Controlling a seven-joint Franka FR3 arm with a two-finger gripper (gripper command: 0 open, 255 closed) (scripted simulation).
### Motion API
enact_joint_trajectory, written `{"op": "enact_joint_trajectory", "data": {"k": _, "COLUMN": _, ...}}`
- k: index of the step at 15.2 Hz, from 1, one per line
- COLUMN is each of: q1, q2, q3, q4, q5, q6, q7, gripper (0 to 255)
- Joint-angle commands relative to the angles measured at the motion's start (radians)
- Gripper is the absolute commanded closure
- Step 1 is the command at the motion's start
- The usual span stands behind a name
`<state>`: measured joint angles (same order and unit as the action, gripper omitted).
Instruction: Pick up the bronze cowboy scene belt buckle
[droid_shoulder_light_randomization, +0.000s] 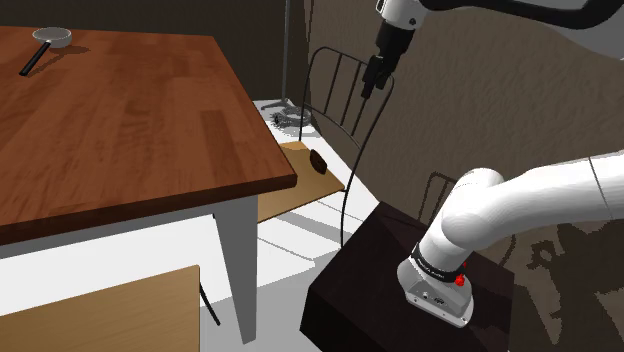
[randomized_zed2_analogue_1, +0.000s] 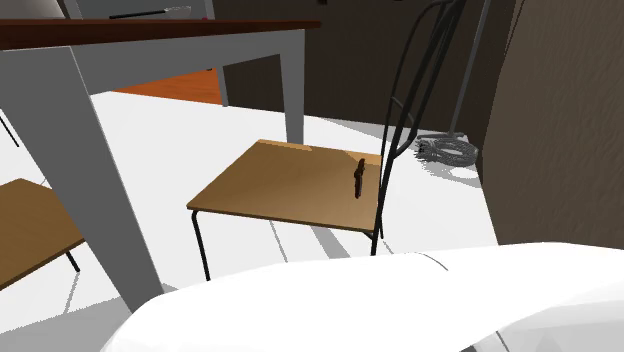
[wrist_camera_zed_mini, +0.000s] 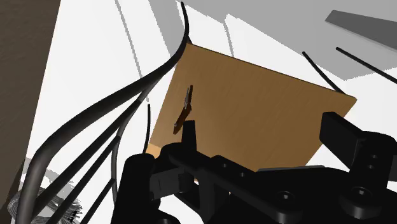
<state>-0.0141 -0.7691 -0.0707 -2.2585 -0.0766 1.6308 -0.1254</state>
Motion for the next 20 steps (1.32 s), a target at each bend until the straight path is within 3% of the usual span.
{"op": "enact_joint_trajectory", "data": {"k": 1, "q1": 0.000, "q2": 0.000, "q3": 0.000, "q4": 0.000, "q5": 0.000, "q6": 0.000, "q7": 0.000, "gripper": 0}}
{"op": "enact_joint_trajectory", "data": {"k": 11, "q1": -0.015, "q2": 0.140, "q3": -0.052, "q4": -0.212, "q5": -0.023, "q6": 0.377, "q7": -0.004, "gripper": 0}}
{"op": "enact_joint_trajectory", "data": {"k": 20, "q1": -0.018, "q2": 0.403, "q3": -0.105, "q4": -0.277, "q5": -0.020, "q6": 0.727, "q7": -0.020, "gripper": 0}}
